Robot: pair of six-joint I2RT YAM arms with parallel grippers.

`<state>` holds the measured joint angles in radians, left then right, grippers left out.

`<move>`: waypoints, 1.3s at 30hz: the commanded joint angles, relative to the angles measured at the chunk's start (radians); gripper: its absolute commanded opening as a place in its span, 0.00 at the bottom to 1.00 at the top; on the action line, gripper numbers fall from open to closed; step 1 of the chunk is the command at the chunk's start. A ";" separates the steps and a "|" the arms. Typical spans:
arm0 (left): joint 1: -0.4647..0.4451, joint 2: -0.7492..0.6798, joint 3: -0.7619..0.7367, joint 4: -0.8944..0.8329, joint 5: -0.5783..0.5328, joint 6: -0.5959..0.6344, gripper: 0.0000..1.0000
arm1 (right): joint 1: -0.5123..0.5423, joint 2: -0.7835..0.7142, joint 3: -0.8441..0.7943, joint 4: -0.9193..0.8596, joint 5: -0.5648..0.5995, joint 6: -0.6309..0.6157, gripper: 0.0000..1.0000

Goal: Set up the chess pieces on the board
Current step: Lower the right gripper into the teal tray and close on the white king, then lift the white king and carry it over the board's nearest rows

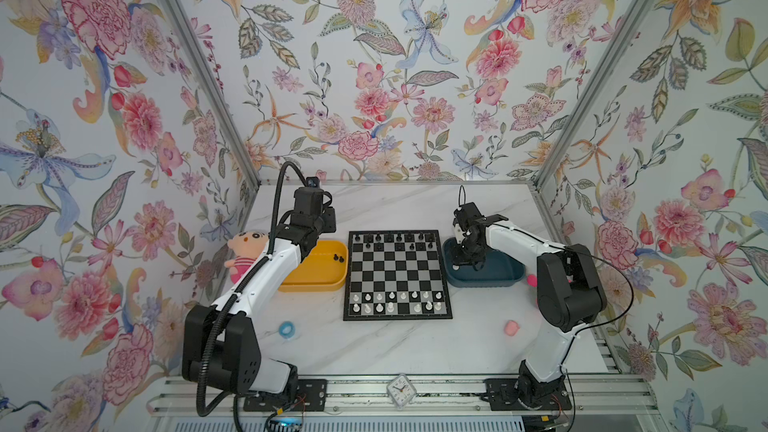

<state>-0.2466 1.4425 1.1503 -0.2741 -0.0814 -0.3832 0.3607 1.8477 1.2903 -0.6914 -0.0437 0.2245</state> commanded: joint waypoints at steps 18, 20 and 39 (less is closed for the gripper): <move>0.014 0.007 -0.009 0.010 0.020 -0.010 0.45 | 0.008 -0.009 0.030 -0.033 0.020 0.008 0.09; 0.016 0.004 -0.012 0.013 0.022 -0.008 0.45 | 0.009 -0.021 0.038 -0.050 0.029 0.006 0.08; 0.037 -0.039 -0.090 0.063 0.049 0.030 0.45 | 0.159 -0.173 0.213 -0.345 0.058 0.017 0.03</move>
<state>-0.2276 1.4322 1.0752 -0.2382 -0.0494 -0.3748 0.4870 1.7069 1.4776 -0.9478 0.0254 0.2249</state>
